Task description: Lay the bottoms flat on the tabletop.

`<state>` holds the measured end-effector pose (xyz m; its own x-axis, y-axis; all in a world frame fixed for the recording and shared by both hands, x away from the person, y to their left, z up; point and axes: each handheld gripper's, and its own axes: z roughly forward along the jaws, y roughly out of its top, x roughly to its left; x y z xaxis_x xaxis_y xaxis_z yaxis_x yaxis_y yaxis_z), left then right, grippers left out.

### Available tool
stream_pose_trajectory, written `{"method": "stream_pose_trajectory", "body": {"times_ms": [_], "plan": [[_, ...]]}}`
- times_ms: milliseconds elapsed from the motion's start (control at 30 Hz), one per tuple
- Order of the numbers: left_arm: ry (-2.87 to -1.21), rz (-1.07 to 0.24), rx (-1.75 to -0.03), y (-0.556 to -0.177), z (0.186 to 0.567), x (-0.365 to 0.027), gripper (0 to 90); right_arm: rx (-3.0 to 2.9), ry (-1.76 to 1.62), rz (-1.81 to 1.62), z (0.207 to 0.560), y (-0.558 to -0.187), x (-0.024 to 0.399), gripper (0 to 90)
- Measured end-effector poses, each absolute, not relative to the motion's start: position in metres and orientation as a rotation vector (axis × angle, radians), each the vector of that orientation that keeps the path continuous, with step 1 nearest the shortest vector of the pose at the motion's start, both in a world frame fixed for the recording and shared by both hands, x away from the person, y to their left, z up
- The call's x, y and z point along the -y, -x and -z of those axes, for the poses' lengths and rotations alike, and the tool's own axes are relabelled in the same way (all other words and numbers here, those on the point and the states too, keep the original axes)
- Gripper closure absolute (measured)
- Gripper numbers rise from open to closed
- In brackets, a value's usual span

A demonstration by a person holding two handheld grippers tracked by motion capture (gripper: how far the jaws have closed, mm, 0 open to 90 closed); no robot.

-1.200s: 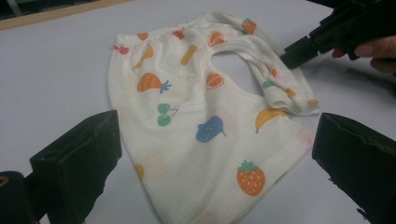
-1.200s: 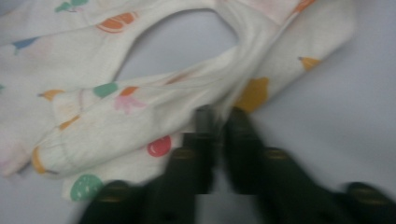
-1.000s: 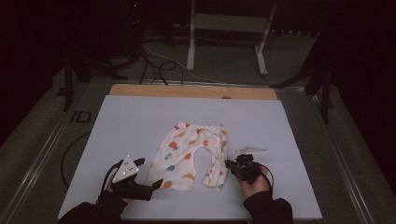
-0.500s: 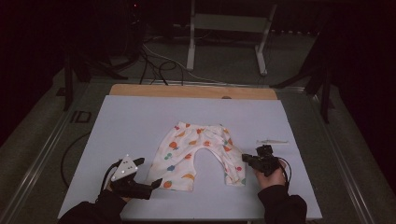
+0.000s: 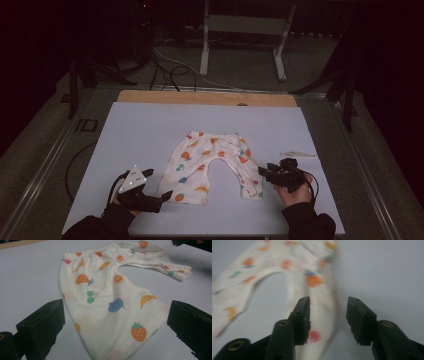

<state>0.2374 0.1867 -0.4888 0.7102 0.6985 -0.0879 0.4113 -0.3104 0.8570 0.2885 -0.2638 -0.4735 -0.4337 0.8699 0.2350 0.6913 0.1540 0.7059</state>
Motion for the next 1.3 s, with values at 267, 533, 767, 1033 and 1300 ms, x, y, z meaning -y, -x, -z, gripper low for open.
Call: {"method": "stream_pose_trajectory", "body": {"times_ms": [267, 533, 767, 1033, 1300], "plan": [[-1.946, -0.375, -0.848, -0.238, 0.489, -0.187, 2.2, -2.418, -1.166, -1.058, 0.476, -0.243, 0.229, 56.1], [-1.938, -0.382, -0.854, -0.239, 0.489, -0.19, 2.2, -2.524, -1.168, -0.88, 0.498, -0.247, 0.226, 66.8], [-1.929, -0.385, -0.862, -0.24, 0.488, -0.193, 2.2, -2.504, -1.232, -0.904, 0.49, -0.253, 0.23, 87.1], [-1.927, -0.388, -0.867, -0.241, 0.488, -0.194, 2.3, -2.543, -1.135, -1.048, 0.459, -0.25, 0.21, 86.9], [-1.922, -0.386, -0.87, -0.241, 0.488, -0.195, 2.2, -2.661, -1.1, -1.04, 0.463, -0.254, 0.175, 86.8]]}}
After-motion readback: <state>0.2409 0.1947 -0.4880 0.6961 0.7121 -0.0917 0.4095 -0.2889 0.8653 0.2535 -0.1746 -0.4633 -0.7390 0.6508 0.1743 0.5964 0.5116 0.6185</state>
